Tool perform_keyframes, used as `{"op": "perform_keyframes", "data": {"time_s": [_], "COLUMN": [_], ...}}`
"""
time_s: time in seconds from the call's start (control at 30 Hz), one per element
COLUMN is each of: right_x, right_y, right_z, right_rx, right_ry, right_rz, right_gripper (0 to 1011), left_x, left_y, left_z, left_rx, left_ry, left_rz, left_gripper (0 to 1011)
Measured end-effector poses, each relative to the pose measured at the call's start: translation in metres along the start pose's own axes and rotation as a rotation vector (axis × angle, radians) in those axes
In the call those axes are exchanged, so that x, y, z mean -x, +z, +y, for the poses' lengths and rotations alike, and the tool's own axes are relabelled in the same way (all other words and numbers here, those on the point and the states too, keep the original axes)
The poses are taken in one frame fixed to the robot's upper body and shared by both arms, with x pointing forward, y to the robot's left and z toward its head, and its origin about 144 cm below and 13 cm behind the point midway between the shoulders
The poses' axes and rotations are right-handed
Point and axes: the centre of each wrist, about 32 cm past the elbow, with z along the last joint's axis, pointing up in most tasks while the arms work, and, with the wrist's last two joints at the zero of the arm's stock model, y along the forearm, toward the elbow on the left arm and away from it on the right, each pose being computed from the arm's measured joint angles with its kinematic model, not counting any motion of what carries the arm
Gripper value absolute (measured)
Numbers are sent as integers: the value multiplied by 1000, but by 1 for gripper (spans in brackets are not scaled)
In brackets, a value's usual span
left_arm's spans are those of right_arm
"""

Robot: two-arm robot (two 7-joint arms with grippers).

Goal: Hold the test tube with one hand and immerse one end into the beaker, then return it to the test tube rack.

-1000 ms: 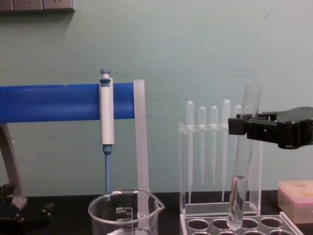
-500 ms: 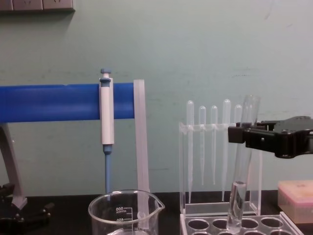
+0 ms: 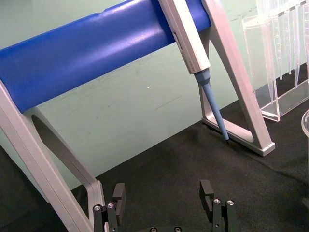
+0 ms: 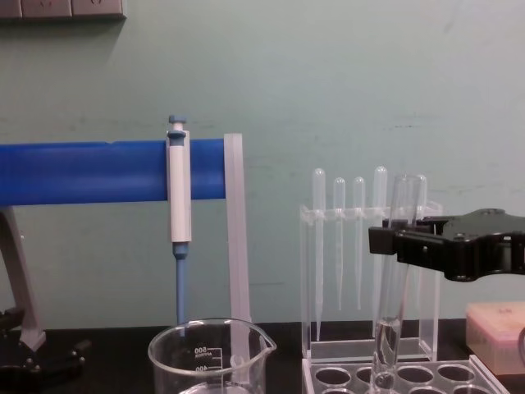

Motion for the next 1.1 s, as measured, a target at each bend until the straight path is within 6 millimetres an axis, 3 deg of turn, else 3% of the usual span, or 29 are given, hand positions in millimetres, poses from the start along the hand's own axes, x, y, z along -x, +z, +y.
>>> {"op": "perform_keyframes", "data": {"time_s": [1.1], "right_x": [-6], "right_y": [-27], "right_z": [7], "right_rx": [38], "right_ry": [-5], "right_rz": [16], "right_gripper": [229], "left_x": [0], "left_y": [0], "left_z": [0], "left_rx": [0], "left_ry": [0], "left_rz": [0], "left_gripper": [1000]}}
